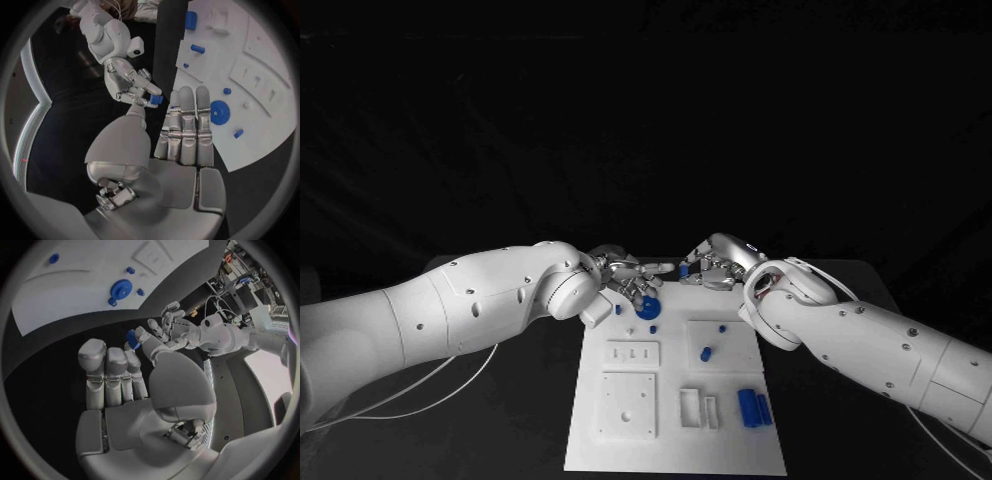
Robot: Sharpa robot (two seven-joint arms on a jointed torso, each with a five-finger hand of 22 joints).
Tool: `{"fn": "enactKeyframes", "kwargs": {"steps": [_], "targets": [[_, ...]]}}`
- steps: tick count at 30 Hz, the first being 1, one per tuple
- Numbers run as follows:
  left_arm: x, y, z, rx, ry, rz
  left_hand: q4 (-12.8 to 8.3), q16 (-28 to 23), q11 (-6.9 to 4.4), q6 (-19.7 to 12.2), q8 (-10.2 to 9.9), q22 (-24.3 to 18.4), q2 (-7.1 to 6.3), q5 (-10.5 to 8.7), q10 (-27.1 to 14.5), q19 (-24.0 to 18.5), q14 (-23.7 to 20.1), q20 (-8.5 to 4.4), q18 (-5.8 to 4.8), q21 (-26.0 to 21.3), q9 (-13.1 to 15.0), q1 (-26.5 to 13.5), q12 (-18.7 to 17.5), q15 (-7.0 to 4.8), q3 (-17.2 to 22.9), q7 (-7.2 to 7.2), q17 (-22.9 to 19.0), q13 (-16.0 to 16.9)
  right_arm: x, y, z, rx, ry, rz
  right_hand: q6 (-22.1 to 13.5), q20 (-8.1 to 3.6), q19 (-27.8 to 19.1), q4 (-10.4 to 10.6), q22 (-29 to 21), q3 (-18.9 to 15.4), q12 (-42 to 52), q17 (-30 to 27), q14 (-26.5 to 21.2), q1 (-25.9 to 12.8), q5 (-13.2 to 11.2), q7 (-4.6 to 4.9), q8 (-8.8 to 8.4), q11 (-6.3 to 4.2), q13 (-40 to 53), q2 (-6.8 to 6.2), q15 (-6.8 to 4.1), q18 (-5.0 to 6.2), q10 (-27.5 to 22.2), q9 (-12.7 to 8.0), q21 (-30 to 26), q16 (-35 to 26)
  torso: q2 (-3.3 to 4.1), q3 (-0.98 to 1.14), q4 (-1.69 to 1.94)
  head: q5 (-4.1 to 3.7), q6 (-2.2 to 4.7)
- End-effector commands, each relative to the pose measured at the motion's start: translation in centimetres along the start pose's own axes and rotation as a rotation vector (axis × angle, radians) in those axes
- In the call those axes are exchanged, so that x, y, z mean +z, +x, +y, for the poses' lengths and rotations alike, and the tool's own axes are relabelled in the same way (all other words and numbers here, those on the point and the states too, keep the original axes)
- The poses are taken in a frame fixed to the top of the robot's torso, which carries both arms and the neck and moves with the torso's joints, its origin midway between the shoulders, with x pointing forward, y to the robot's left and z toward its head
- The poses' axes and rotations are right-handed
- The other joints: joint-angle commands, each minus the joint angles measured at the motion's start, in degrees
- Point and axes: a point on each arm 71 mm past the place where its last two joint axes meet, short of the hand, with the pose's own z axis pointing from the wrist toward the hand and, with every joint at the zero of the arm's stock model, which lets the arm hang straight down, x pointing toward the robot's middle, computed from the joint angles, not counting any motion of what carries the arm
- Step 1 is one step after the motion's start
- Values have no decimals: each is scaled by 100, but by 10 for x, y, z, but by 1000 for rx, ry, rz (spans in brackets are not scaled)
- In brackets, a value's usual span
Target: Assemble the parts on the task board
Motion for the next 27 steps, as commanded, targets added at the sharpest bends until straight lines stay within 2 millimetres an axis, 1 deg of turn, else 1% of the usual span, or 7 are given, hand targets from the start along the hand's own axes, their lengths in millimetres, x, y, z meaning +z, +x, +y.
{"fn": "enactKeyframes", "kwargs": {"steps": [1,5,9,15,16,21,27], "targets": [[1,1,-3,6,-10,-21,37,1,30,-48,5,15,23,-18,-76,31,21,5,-14,-28,-11,51,-69,18,-5,24,-10,-20,1,4,6,-33,4,26,229,-47,209,-2,582,23,-28,-4,8,-31,34,-107,40,-33,6,-6,-37,-37,-2,110,-17,-26,5,8,-2,36,-8],[2,2,-4,6,-8,-23,33,12,35,-46,6,63,60,-17,-46,44,20,19,4,-65,-19,79,-161,24,-39,27,-34,-13,1,7,12,-40,-7,37,229,-47,209,-2,582,23,-28,-4,8,-31,34,-107,40,-33,6,-6,-37,-37,-2,110,-17,-26,1,7,-7,36,-19],[2,4,-5,9,-10,-17,-104,18,33,-34,8,78,77,-15,-45,45,19,20,4,-76,-15,223,-171,24,-21,23,-40,-11,1,9,17,-42,-14,41,233,-48,214,-2,582,25,-26,-2,11,-40,60,-108,40,-36,14,-7,-38,-36,-3,113,-25,-33,2,5,2,30,-28],[4,7,-6,20,-17,-9,-493,74,23,15,6,162,315,15,-63,49,5,34,20,-105,41,308,-134,24,-96,7,-71,9,2,12,23,-40,-26,50,237,-49,217,-3,582,25,-30,1,12,-47,89,-110,40,-37,16,-14,-39,-36,-3,116,-29,-38,-3,8,3,28,-35],[4,7,-6,22,-18,-8,-639,108,21,17,1,220,395,18,-78,44,-5,33,22,-117,79,268,-97,23,-172,4,-102,8,2,13,24,-40,-28,52,237,-49,217,-3,582,25,-30,1,12,-47,89,-110,40,-37,16,-14,-39,-36,-3,116,-29,-38,-2,8,3,29,-37],[5,9,-7,26,-18,-2,-663,111,17,22,4,227,413,25,-76,45,-3,33,22,-121,81,302,-96,21,-159,0,-106,7,2,15,27,-40,-34,59,237,-49,217,-3,582,25,-30,1,12,-47,89,-110,40,-37,16,-14,-39,-36,-3,116,-29,-38,1,7,3,24,-33],[5,10,-8,27,-14,-1,-748,122,7,67,2,268,524,49,-60,50,-4,28,20,-139,96,359,-101,15,-147,-13,-129,2,3,18,30,-40,-42,70,237,-49,221,2,583,19,-31,5,14,-52,86,-111,39,-37,19,-12,-39,-38,-2,119,-32,-43,3,11,-1,13,-27]]}}
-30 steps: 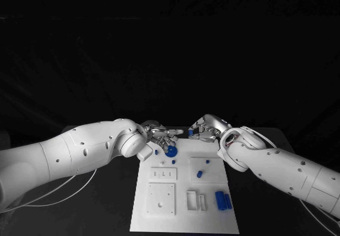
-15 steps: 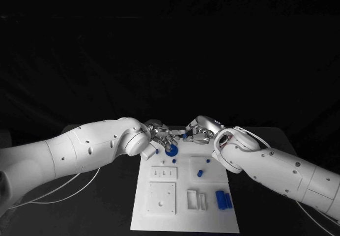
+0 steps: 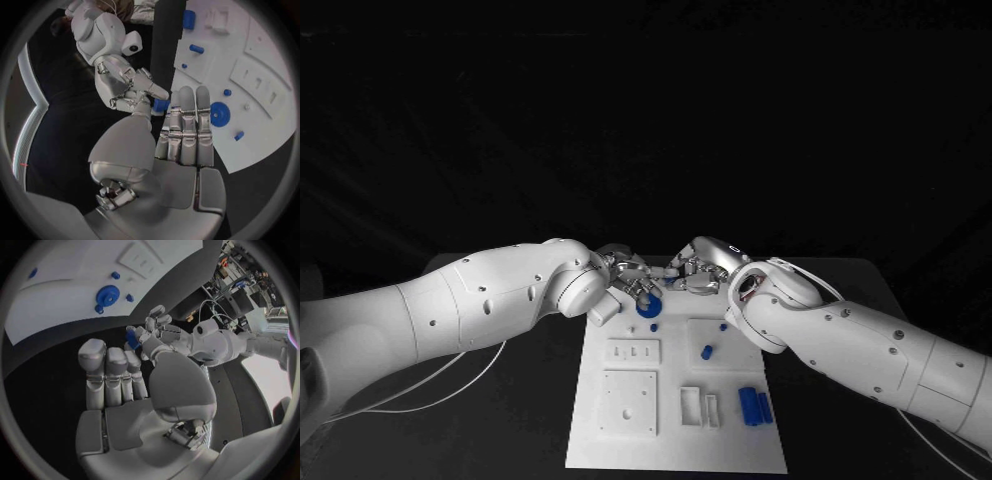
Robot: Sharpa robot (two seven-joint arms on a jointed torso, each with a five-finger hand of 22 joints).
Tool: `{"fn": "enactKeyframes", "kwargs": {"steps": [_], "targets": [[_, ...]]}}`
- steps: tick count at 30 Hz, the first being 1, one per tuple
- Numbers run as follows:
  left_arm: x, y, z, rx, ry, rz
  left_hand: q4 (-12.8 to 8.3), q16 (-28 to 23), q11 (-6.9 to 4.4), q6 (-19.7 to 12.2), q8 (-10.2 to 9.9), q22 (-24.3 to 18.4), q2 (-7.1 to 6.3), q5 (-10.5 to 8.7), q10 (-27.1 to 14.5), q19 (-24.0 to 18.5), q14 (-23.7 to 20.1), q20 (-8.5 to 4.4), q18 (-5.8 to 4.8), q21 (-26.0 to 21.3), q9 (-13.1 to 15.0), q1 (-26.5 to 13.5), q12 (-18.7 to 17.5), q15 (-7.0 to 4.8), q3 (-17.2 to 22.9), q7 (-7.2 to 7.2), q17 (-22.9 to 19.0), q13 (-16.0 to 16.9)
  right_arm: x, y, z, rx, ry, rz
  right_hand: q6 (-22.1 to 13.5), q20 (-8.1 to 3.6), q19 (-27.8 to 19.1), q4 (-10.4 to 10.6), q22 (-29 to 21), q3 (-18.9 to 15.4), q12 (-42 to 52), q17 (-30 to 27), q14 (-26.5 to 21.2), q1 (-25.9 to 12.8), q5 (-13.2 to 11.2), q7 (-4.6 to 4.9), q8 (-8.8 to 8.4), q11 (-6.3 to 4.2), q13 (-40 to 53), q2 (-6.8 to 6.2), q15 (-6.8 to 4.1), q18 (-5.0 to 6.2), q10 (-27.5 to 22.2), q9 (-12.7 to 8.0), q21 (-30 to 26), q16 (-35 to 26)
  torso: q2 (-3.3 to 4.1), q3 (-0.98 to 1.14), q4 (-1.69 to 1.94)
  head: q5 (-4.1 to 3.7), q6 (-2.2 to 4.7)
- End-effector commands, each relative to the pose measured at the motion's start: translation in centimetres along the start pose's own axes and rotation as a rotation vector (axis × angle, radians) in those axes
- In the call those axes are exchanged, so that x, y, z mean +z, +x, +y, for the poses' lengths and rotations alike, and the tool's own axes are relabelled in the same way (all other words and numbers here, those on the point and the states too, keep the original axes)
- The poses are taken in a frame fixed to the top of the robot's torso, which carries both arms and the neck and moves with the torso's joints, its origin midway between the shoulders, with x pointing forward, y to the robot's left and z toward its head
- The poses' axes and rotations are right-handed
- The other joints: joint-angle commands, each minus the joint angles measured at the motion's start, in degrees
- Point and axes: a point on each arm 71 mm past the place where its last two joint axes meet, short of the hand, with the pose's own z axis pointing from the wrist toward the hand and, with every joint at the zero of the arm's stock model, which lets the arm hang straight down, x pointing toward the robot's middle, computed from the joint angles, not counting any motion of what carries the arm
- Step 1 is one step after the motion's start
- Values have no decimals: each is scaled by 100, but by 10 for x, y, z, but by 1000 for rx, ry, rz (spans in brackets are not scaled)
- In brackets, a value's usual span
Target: Assemble the parts on the task board
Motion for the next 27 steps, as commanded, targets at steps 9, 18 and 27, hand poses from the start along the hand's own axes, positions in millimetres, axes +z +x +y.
{"fn": "enactKeyframes", "kwargs": {"steps": [9,18,27], "targets": [[1,3,-5,2,18,-4,-181,44,-53,148,3,64,275,307,10,38,3,-9,11,-49,22,140,-14,-2,32,-24,-30,-12,1,9,6,-17,-16,43,237,-49,221,2,583,20,-31,7,14,-52,16,-111,17,-39,9,-11,-40,-38,-3,118,-32,-35,5,-2,1,-5,1],[1,2,-6,-8,38,-14,-686,86,-173,632,75,166,644,1512,279,71,67,-99,-6,23,281,871,-52,-101,432,-231,-16,-36,1,11,4,-21,-10,52,237,-50,222,4,585,7,-32,12,15,-56,21,-113,16,-41,13,-9,-42,-39,-2,122,-34,-39,4,-4,-2,-13,-19],[0,1,-5,-7,44,-13,-1034,86,-247,697,16,460,293,722,573,2,174,-177,-27,212,1362,341,-113,-173,1887,-299,32,-14,2,12,2,-25,-1,57,238,-50,222,9,584,3,-33,11,13,-61,24,-114,17,-40,14,-6,-41,-39,-3,123,-39,-44,3,0,-1,-12,-13]]}}
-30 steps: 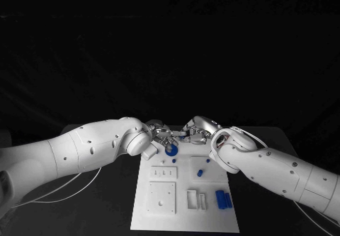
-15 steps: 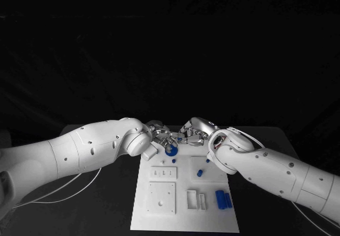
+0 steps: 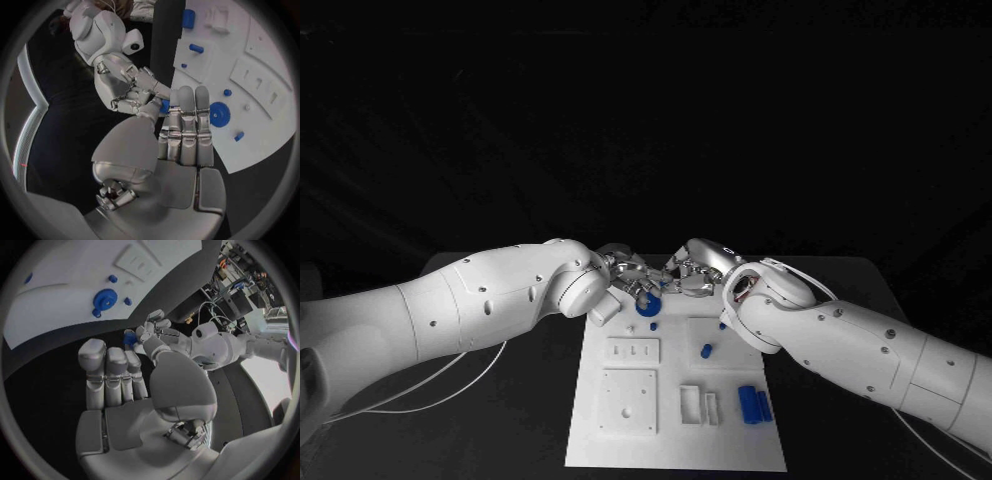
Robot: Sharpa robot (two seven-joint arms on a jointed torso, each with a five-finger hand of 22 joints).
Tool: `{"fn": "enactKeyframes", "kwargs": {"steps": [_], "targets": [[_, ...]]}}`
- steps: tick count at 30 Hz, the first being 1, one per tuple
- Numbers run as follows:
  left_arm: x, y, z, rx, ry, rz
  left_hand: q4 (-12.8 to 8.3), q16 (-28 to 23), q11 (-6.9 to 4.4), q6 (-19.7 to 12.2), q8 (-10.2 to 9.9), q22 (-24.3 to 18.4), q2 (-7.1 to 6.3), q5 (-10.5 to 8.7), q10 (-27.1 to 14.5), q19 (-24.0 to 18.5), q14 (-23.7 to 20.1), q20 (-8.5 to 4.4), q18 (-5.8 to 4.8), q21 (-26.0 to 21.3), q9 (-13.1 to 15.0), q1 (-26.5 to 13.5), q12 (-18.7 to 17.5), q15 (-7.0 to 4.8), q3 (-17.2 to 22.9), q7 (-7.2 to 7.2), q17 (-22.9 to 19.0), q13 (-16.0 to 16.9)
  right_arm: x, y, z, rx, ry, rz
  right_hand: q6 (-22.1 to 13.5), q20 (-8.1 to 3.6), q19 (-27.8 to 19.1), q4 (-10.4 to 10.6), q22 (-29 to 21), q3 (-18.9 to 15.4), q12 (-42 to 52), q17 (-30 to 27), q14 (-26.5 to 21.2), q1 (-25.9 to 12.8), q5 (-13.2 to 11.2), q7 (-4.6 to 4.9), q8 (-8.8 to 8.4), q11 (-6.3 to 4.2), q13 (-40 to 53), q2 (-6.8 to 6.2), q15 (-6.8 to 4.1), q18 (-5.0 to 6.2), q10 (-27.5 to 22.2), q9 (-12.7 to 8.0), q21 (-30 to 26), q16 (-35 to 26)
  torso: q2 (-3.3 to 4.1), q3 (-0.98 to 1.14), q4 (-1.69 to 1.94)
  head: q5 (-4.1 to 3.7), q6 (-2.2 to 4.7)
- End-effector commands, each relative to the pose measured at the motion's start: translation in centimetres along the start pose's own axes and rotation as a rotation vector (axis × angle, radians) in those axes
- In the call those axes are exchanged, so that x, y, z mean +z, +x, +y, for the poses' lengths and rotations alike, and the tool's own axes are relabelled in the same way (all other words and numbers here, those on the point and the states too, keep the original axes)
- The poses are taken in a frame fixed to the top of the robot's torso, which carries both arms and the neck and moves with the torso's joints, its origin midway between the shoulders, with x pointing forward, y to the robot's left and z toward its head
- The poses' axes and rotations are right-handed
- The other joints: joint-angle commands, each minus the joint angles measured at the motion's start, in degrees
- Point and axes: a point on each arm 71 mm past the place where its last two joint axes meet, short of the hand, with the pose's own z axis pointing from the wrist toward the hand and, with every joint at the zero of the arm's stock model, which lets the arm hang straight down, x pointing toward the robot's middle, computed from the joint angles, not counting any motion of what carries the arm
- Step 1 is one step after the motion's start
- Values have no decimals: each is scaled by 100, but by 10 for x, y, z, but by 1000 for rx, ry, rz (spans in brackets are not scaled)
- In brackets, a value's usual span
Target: Assemble the parts on the task board
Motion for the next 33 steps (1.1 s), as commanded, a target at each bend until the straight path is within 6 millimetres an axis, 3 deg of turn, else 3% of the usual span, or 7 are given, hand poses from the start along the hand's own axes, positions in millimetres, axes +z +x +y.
{"fn": "enactKeyframes", "kwargs": {"steps": [1,5,16,22,26,33], "targets": [[-1,-1,-5,-6,41,-4,-198,24,-43,239,-10,62,-157,-35,224,-24,31,-13,-32,28,1369,-179,99,-36,531,-246,32,21,-1,5,-3,-17,7,35,236,-50,223,18,585,12,-33,3,14,1,30,-112,20,-41,5,58,-42,-39,-4,7,-39,-30,-1,0,-1,2,4],[-1,-1,-5,-4,39,-1,-142,103,-70,249,-9,135,-228,-55,239,2,51,-33,-38,56,1685,-211,230,-57,637,-277,84,36,0,5,-3,-18,10,35,236,-50,223,18,585,12,-33,3,14,1,30,-112,20,-41,5,58,-42,-39,-4,7,-39,-30,4,5,0,8,5],[-1,-1,-4,10,33,5,68,817,-223,495,-5,541,-310,-242,252,46,119,-171,-88,381,2595,-257,1082,-200,479,-432,389,259,-1,5,-4,-18,10,29,255,-52,227,31,587,-5,-15,15,19,-2,62,-121,22,-48,19,71,-45,-40,13,16,-35,-26,4,10,-1,36,-1],[-1,-1,-4,17,32,0,127,1381,-314,610,11,799,-303,-267,252,32,85,-254,-126,567,3451,-298,1624,-288,370,-524,560,541,-1,5,-4,-17,9,27,260,-54,230,32,588,-11,-9,17,20,-2,74,-123,21,-49,23,74,-47,-42,20,19,-30,-26,3,13,-4,31,-18],[-1,-2,-4,21,33,-8,77,1581,-334,608,-19,935,-314,-182,240,40,57,-277,-132,597,3832,-332,1759,-311,409,-547,561,705,-1,5,-4,-17,9,26,258,-55,231,32,588,-17,-20,18,21,-5,81,-123,19,-49,18,70,-47,-42,14,20,-33,-28,2,10,-7,32,-22],[-1,-4,-4,30,36,-24,26,1791,-370,705,-16,1101,-322,-149,251,84,85,-308,-144,578,4086,-409,1977,-348,424,-583,570,897,-2,4,-5,-13,8,17,181,-50,220,75,577,-58,-133,-23,1,-50,106,-113,16,-38,-49,-20,-39,-33,-57,-20,-87,-87,2,9,-9,32,-18]]}}
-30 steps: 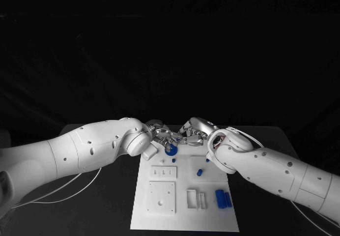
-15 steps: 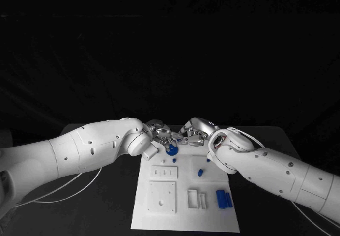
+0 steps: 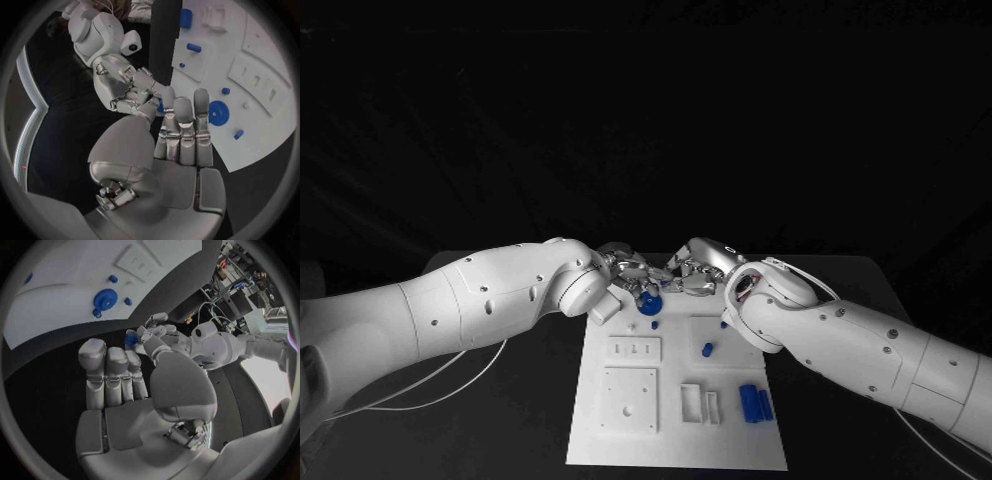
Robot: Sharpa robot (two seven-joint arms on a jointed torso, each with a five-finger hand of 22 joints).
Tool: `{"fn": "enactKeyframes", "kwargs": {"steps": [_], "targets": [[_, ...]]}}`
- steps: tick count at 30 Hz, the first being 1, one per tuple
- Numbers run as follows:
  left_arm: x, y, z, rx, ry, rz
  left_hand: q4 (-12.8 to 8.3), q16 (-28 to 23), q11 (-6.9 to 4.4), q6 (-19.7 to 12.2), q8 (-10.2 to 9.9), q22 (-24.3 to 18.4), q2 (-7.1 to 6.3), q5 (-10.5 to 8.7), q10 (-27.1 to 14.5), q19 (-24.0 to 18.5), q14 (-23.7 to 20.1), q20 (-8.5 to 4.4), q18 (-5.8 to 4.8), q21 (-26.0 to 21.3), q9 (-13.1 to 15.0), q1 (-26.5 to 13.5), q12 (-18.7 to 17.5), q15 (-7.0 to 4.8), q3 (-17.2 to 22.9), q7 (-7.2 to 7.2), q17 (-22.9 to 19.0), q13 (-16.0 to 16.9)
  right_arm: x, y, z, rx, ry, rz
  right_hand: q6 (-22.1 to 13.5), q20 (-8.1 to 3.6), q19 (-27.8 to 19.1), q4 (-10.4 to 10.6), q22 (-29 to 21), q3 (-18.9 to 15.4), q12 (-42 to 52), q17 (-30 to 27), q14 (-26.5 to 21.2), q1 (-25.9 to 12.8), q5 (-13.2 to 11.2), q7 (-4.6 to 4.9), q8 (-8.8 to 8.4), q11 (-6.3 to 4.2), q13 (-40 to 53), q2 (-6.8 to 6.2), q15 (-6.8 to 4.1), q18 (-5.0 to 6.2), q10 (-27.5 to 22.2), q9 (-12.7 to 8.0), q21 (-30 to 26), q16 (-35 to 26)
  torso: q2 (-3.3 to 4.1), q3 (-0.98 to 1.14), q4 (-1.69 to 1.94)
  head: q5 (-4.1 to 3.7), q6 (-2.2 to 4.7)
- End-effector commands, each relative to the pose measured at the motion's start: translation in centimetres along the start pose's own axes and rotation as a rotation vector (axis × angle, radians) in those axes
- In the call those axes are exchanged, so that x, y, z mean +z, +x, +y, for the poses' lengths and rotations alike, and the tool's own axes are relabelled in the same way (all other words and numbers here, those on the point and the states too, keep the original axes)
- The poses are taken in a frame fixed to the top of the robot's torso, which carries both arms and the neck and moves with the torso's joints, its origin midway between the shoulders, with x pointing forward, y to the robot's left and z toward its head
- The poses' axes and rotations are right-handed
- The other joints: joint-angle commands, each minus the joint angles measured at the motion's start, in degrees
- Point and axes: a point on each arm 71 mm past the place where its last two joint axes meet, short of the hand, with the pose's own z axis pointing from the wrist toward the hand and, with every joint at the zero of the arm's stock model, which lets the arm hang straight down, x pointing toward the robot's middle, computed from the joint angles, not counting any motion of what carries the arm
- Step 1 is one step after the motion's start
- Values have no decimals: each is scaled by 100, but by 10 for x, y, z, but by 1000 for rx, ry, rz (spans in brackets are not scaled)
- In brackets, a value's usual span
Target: Assemble the parts on the task board
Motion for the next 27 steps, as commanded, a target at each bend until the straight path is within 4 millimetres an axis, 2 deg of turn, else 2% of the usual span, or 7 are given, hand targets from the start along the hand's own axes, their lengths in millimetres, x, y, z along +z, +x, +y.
{"fn": "enactKeyframes", "kwargs": {"steps": [1,4,9,12,20,23,27], "targets": [[-1,-3,-5,12,35,-20,-44,55,-77,681,29,44,12,25,227,14,18,-33,-55,1,3260,-77,75,-53,-11,-618,9,51,-2,3,-5,-10,11,16,137,-47,217,65,575,-13,-41,-18,-20,-60,42,-89,14,14,-22,-41,-14,-30,-61,-31,-41,-27,-3,-1,-3,1,3],[-1,-4,-5,18,35,-27,-76,138,-91,721,29,127,12,46,227,38,28,-49,-61,-9,3373,-110,169,-70,-14,-637,23,127,-2,2,-6,-3,10,6,-68,-32,206,143,565,-64,-108,-48,-40,-115,45,-36,8,48,-65,-154,7,-14,-115,-92,-92,-67,-2,3,-3,5,9],[-1,-6,-4,31,29,-38,-116,197,-94,735,28,228,18,70,227,55,21,-60,-66,-37,3464,-129,219,-79,-6,-644,25,184,-7,0,-9,10,-15,-13,-1025,106,121,402,481,-410,-390,-228,-176,-47,-60,222,6,225,-284,-470,141,124,-396,-134,-518,-274,-3,-2,2,14,10],[-1,-7,-3,38,24,-43,-134,217,-98,741,26,277,17,77,226,62,23,-63,-67,-53,3483,-142,236,-82,1,-647,24,204,-13,0,-12,18,-27,-22,-1367,172,107,561,460,-776,-423,-294,-209,182,-106,269,12,273,-449,-500,188,189,-513,-137,-698,-281,-1,4,3,24,12],[-3,-13,2,77,16,-50,-240,263,-108,775,26,421,8,178,234,97,43,-77,-78,-134,3495,-190,294,-95,46,-656,33,240,-31,-10,-23,61,-74,-45,-2327,223,61,956,390,-975,-593,-472,-370,487,7,345,-34,337,-965,-720,238,242,-884,-185,-1179,-374,0,0,3,60,-3],[-4,-15,4,85,4,-54,-281,291,-120,805,25,492,7,207,238,145,85,-90,-75,-142,3478,-221,362,-109,53,-665,49,258,-39,-19,-30,100,-92,-66,-2330,232,19,937,343,-982,-667,-609,-468,557,209,349,-36,342,-1176,-707,244,257,-1014,-185,-1444,-510,-3,7,9,80,-3],[-6,-18,9,93,-13,-60,-325,338,-132,856,23,591,-3,284,240,170,109,-106,-71,-125,3456,-254,452,-125,60,-679,93,285,-45,-36,-44,172,-75,-112,-1871,219,24,887,318,-1016,-678,-666,-486,485,600,322,-15,319,-1274,-570,228,255,-1055,-161,-1561,-552,-22,11,-5,108,-28]]}}
